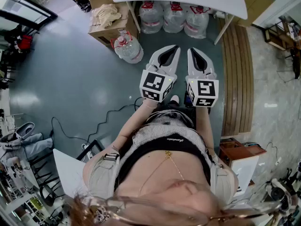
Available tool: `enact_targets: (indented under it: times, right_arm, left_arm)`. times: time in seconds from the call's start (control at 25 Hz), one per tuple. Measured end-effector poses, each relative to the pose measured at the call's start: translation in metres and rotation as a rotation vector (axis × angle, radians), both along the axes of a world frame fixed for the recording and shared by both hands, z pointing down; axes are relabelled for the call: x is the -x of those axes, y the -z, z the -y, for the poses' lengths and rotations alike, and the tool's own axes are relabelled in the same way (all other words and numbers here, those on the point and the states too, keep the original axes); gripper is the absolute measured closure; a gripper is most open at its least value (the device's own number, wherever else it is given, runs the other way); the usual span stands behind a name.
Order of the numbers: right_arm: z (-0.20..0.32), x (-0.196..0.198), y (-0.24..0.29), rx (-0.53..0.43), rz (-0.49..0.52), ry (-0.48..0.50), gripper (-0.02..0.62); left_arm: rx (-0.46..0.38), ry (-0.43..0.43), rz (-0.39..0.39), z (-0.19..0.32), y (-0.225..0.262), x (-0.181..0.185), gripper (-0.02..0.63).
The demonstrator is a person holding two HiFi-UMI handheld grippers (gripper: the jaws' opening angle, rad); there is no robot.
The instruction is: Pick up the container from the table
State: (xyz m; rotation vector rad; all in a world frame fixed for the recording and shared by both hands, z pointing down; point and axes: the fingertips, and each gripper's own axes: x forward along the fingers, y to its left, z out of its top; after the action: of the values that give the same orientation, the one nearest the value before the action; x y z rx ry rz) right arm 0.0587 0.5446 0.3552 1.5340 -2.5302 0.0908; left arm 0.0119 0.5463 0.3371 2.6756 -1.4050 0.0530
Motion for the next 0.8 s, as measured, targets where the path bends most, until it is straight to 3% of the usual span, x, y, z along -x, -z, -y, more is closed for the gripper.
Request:
enact_targets:
  times: [0.24, 0.8]
  right_arm:
    - [0.001, -0.011, 0.001, 0.001, 0.055, 0.017, 0.572]
    - [-0.007, -0.026, -0.005, 0.015, 0.076, 0.069, 0.572]
  left_arm:
    - [0.005, -0.005, 0.004, 0.001, -0.001, -0.015, 0.605]
    - [0.027, 0.031, -0.012, -0.007, -0.009, -0.035, 0.605]
